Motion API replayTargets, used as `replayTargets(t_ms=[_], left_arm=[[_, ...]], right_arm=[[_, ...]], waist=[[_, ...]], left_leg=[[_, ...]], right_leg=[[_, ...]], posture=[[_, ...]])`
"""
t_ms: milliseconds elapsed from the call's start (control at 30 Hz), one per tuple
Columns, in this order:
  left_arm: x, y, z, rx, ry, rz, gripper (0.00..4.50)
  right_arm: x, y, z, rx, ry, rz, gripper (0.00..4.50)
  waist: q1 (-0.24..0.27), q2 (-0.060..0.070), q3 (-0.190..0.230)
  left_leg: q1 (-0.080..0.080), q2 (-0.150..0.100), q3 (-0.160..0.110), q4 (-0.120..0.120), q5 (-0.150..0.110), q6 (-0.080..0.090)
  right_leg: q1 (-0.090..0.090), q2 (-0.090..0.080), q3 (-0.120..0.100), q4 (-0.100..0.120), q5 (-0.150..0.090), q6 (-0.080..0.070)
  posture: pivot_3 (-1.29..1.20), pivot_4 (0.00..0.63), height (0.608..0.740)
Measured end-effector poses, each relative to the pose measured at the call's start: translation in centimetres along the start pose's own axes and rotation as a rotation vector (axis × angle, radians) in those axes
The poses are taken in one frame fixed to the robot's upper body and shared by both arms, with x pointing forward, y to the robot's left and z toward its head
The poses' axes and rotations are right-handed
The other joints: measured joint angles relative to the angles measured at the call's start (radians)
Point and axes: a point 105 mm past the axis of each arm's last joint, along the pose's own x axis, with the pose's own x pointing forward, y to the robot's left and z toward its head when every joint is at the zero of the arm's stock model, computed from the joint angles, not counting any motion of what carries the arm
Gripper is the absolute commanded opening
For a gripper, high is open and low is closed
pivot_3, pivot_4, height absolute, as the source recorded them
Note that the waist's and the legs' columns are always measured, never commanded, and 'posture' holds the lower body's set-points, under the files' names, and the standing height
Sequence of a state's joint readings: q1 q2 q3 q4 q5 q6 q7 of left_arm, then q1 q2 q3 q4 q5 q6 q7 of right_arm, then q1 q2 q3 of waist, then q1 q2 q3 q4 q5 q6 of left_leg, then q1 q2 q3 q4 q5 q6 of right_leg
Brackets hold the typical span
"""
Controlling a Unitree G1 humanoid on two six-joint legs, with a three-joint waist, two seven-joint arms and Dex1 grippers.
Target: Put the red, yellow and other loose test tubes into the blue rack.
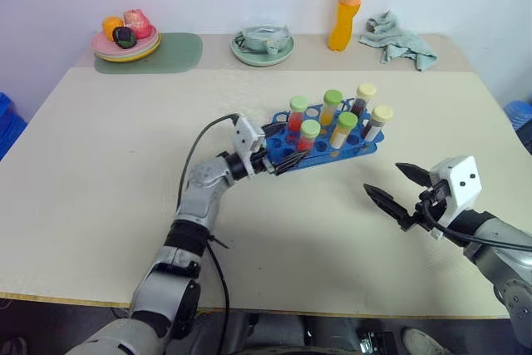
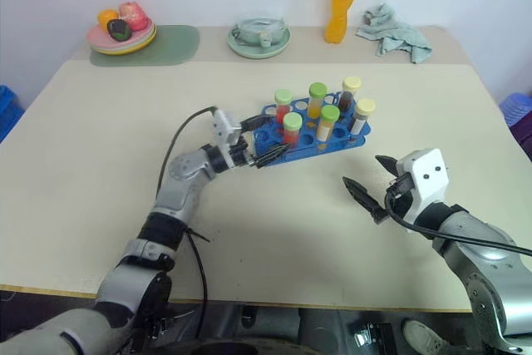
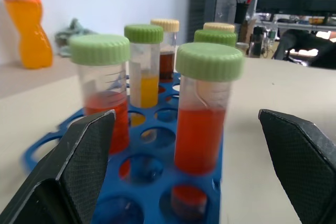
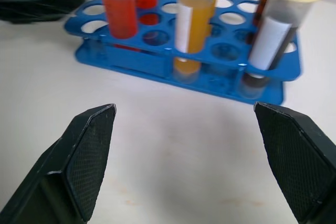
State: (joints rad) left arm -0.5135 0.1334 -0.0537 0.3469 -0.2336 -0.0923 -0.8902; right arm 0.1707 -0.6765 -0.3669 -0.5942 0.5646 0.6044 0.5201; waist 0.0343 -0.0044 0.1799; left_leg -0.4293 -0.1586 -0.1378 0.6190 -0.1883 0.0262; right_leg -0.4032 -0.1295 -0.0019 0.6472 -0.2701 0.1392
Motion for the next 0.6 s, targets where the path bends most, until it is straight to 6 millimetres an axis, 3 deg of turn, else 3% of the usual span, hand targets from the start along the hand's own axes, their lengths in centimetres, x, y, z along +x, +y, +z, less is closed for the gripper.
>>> replayTargets(t_ms=[200,433,500,600], left_arm=[[-5.7,0.8,0.5,0.018,0.039,0.118,4.47],[-15.1,-0.2,-0.4,-0.012,0.19,0.286,4.47],[-16.7,-0.1,-0.4,-0.026,0.218,0.34,4.47],[-17.3,-0.1,0.1,-0.018,0.226,0.365,4.47]], right_arm=[[-0.1,-1.0,-0.8,-0.049,0.033,-0.011,4.33],[-1.0,-1.5,-1.9,-0.058,0.024,0.032,4.33],[-1.4,-1.7,-2.2,-0.059,0.022,0.037,4.33],[-1.9,-1.9,-2.6,-0.063,0.019,0.049,4.33]], waist=[[0.003,0.001,0.0],[0.004,0.002,-0.001],[0.008,0.002,-0.001],[0.008,0.002,-0.001]], left_leg=[[0.0,0.0,0.0,0.0,0.0,0.0],[0.003,0.0,0.0,-0.003,-0.001,-0.002],[0.003,0.0,0.0,-0.003,-0.002,-0.002],[0.003,0.0,0.0,-0.003,-0.002,-0.003]], right_leg=[[-0.001,0.0,0.0,0.0,0.0,0.0],[-0.002,-0.003,0.001,-0.001,-0.002,-0.004],[-0.001,-0.003,0.001,-0.002,-0.002,-0.004],[0.0,-0.003,0.001,-0.003,-0.003,-0.004]], posture=[[0.0,0.15,0.739],[0.0,0.15,0.739],[0.0,0.15,0.739],[0.0,0.15,0.739]])
